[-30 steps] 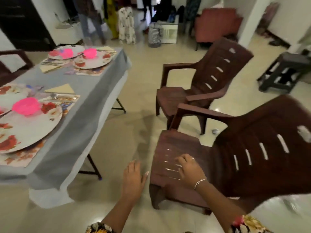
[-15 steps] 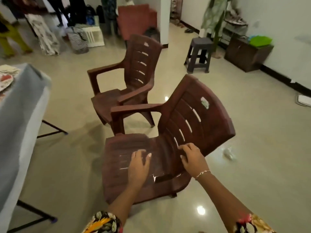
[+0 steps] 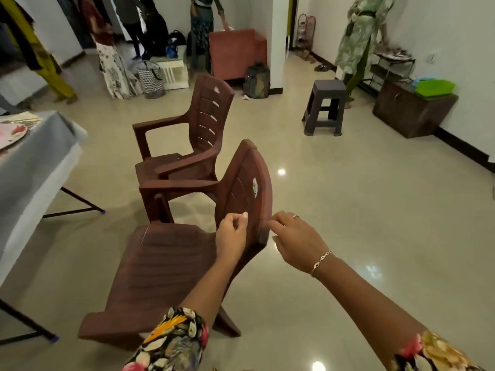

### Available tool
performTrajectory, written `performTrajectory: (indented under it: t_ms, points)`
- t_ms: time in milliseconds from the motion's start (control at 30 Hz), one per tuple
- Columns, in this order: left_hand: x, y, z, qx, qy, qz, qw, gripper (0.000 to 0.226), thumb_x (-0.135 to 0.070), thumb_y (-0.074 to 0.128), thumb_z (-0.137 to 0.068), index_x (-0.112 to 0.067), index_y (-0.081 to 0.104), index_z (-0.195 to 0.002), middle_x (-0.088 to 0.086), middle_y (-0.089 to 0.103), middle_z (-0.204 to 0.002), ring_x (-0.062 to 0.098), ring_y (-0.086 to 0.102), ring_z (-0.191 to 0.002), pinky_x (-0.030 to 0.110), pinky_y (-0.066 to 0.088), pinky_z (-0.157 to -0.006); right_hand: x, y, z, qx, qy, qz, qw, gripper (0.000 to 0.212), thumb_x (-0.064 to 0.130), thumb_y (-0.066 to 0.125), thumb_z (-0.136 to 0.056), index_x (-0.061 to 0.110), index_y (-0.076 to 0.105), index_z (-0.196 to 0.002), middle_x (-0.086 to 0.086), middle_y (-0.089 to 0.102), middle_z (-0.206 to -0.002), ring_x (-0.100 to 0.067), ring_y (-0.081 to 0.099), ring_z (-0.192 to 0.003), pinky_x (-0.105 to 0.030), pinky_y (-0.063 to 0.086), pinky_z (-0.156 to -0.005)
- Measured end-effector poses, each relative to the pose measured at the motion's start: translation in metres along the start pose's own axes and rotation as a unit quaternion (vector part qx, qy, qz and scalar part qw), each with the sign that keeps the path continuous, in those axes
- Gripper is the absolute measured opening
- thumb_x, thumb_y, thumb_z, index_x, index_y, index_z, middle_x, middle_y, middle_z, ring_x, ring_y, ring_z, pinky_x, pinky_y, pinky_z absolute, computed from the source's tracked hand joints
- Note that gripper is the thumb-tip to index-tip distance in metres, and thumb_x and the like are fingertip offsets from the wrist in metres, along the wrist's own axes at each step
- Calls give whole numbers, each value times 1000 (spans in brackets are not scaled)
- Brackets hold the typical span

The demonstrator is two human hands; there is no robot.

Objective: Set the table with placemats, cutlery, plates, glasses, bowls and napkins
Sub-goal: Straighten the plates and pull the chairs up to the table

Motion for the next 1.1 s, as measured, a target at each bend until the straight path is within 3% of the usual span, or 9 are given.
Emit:
performTrajectory:
  t_ms: [167, 300, 400, 533, 733, 833, 967, 1100]
  points:
    - [-33, 31, -12, -16, 18, -15, 1000, 23, -32, 49, -95, -12, 61, -97, 3, 64, -87, 24, 62, -88, 36, 49, -76, -55, -10, -7, 17, -46, 0, 999, 43, -9, 71, -57, 10, 67, -95, -9, 64, -85, -29, 62, -70, -31, 52, -60]
    - [-48, 51, -26, -16, -13, -35, 999, 32, -32, 53, -93, -12, 52, -118, 2, 61, -105, 15, 56, -96, 27, 46, -79, -92, -9, -17, 17, -94, 11, 995, 43, -4, 78, -53, 12, 68, -91, -6, 65, -83, -27, 63, -67, -27, 51, -58]
    - [-49, 63, -40, -5, -36, -57, 998, 42, -34, 54, -92, -12, 46, -126, 4, 58, -113, 18, 56, -102, 32, 48, -87, -115, -3, -37, 3, -164, 41, 986, 41, 0, 82, -48, 13, 70, -85, -5, 65, -78, -23, 62, -60, -22, 49, -53]
    - [-46, 68, -60, -3, -88, -82, 993, 47, -36, 53, -93, -13, 43, -132, 7, 54, -126, 21, 54, -114, 34, 45, -97, -142, 17, -75, 0, -241, 22, 970, 41, 1, 82, -48, 12, 69, -85, -5, 63, -74, -24, 60, -58, -25, 48, -50]
    - [-46, 75, -70, -11, -139, -95, 986, 46, -44, 54, -90, -17, 48, -127, -1, 58, -118, 14, 57, -108, 30, 47, -94, -167, 38, -132, 31, -326, 0, 945, 39, 2, 76, -51, 14, 67, -87, -3, 62, -74, -23, 59, -60, -29, 52, -52]
    - [-53, 82, -67, 16, -149, -96, 984, 54, -46, 63, -84, -19, 46, -127, -6, 58, -117, 7, 60, -97, 18, 48, -81, -169, 48, -164, 38, -352, -26, 935, 39, -2, 73, -51, 14, 61, -84, -3, 59, -76, -24, 57, -63, -29, 50, -53]
    - [-56, 87, -64, 19, -177, -217, 960, 67, -50, 64, -81, -21, 38, -136, -2, 50, -127, 15, 53, -111, 28, 45, -93, -170, 69, -197, 40, -414, -74, 906, 44, -2, 70, -57, 18, 47, -90, -5, 56, -84, -25, 53, -70, -27, 44, -62]
    - [-51, 93, -63, 6, -231, -290, 929, 56, -44, 59, -86, -23, 38, -134, 0, 54, -126, 19, 55, -111, 30, 43, -90, -169, 88, -220, 59, -515, -56, 853, 39, 4, 77, -53, 13, 66, -89, -5, 63, -86, -23, 60, -70, -27, 51, -63]
Point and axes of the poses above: each hand's wrist, its own z-axis away from the middle knuckle, its own y-axis out of the palm, x = y × z, the point moved 4 cm from there along -z, towards the middle knuckle
